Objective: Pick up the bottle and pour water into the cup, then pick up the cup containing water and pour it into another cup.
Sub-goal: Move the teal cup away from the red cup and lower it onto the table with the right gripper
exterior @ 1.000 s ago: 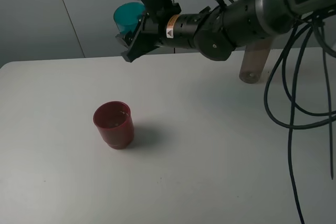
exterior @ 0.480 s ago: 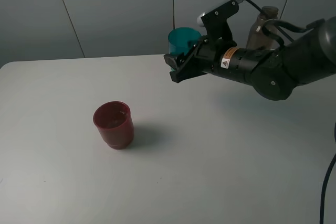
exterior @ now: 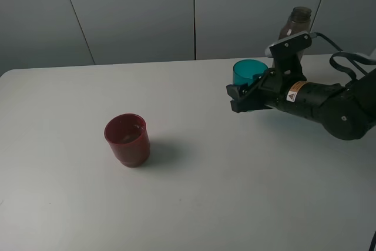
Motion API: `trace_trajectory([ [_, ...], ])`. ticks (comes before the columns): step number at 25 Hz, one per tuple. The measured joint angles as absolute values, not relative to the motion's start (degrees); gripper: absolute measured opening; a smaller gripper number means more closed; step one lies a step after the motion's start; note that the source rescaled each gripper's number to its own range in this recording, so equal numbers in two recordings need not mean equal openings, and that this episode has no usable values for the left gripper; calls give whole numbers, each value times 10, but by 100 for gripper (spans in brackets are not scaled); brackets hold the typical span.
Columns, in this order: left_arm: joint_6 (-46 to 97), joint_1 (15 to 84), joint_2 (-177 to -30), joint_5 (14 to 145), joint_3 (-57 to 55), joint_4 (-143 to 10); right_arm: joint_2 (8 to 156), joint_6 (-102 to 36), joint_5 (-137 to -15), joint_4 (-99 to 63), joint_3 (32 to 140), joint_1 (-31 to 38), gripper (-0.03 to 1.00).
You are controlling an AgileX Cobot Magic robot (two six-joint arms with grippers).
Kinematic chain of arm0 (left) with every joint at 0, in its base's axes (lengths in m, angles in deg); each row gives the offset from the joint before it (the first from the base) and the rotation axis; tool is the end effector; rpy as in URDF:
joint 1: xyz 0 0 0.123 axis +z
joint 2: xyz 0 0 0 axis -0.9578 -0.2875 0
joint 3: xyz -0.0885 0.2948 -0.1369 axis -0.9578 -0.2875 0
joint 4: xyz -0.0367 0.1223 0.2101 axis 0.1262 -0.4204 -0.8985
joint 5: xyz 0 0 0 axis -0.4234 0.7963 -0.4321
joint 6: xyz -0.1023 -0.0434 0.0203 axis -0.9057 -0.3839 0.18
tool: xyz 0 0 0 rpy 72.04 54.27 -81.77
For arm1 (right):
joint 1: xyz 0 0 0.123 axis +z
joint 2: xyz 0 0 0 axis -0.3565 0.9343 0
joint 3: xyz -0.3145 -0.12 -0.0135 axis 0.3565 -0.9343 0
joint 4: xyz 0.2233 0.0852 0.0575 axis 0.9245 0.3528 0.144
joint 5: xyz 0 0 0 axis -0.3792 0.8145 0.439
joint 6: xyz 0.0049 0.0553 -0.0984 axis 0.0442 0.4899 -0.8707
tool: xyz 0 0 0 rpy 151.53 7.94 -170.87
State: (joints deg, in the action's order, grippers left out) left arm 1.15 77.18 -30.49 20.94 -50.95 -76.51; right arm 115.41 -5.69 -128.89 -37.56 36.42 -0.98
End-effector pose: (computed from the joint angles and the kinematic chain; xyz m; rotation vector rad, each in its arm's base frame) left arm -0.0457 -0.0089 0.2660 0.1046 2.0542 0.0753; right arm 0.3086 0.1280 0.1578 -0.4972 1.9967 0.3188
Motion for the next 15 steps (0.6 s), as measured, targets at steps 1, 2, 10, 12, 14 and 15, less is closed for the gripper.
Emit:
trace_trajectory([
  [1, 12, 772, -305, 209, -509, -765, 1164, -57, -1292, -374, 364, -16, 5],
  [2, 12, 772, -305, 209, -509, -765, 1176, -60, -1297, -373, 364, -21, 5],
  [10, 13, 772, -305, 209, -509, -765, 1281, -70, -1384, -361, 397, -25, 5],
  [12, 13, 772, -305, 209, -509, -765, 1296, -70, -1391, -361, 410, -25, 5],
  [14, 12, 772, -305, 209, -509, -765, 1301, -71, -1391, -361, 415, -25, 5],
  [15, 12, 772, -305, 209, -509, -765, 1302, -71, -1392, -361, 416, -25, 5],
])
